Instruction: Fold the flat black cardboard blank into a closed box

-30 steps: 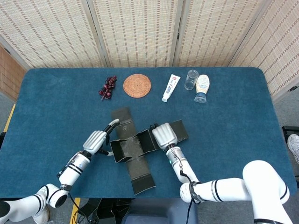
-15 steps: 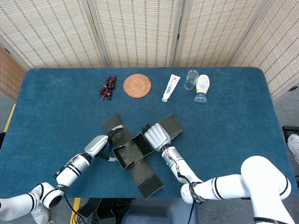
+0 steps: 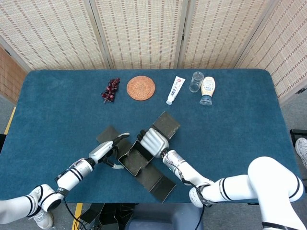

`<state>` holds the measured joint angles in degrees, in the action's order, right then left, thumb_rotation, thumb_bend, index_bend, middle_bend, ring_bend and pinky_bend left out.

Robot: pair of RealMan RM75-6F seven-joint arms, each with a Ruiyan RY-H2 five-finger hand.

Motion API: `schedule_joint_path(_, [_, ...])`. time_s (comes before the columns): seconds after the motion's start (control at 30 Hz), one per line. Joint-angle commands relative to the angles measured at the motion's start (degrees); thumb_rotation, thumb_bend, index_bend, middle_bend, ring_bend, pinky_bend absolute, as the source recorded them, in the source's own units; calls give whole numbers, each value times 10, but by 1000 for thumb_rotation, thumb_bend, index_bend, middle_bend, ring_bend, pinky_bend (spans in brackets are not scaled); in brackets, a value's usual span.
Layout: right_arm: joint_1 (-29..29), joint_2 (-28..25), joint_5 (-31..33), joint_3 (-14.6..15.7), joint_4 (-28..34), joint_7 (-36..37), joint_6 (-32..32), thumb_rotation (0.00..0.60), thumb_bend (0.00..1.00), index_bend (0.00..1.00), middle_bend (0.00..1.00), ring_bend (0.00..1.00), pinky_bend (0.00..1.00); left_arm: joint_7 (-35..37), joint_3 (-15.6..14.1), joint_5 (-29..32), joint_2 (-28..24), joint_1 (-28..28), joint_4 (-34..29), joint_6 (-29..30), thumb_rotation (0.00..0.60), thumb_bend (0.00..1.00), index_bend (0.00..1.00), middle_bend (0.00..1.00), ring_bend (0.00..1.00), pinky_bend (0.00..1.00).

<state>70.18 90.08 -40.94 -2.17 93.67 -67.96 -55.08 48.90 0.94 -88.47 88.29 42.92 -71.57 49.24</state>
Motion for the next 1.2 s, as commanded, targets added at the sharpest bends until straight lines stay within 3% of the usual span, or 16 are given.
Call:
schedule_joint_path(0.03, [4, -7, -29, 8, -9, 15, 12, 600, 207, 410, 423, 831, 966, 33, -6, -6, 2, 6, 5, -5, 600, 102, 0, 0, 630, 928])
schedule_joint_path(0.43, [9, -18, -118, 23, -29, 41, 27, 600, 207, 415, 424, 832, 966, 131, -20, -17, 8, 21, 18, -17, 600, 102, 0, 0, 643, 928])
schedule_joint_path(0.87, [8, -11, -169, 25, -55, 58, 34, 600, 207, 417, 423, 832, 966, 221, -32, -26, 26, 25, 46, -7, 600, 102, 55, 4, 655, 929])
schedule_joint_path(1.2, [4, -1, -184, 16, -74, 70, 37, 600, 208, 417, 423, 832, 966, 301, -47, -49, 36, 32, 64, 14, 600, 102, 116, 66, 665, 929])
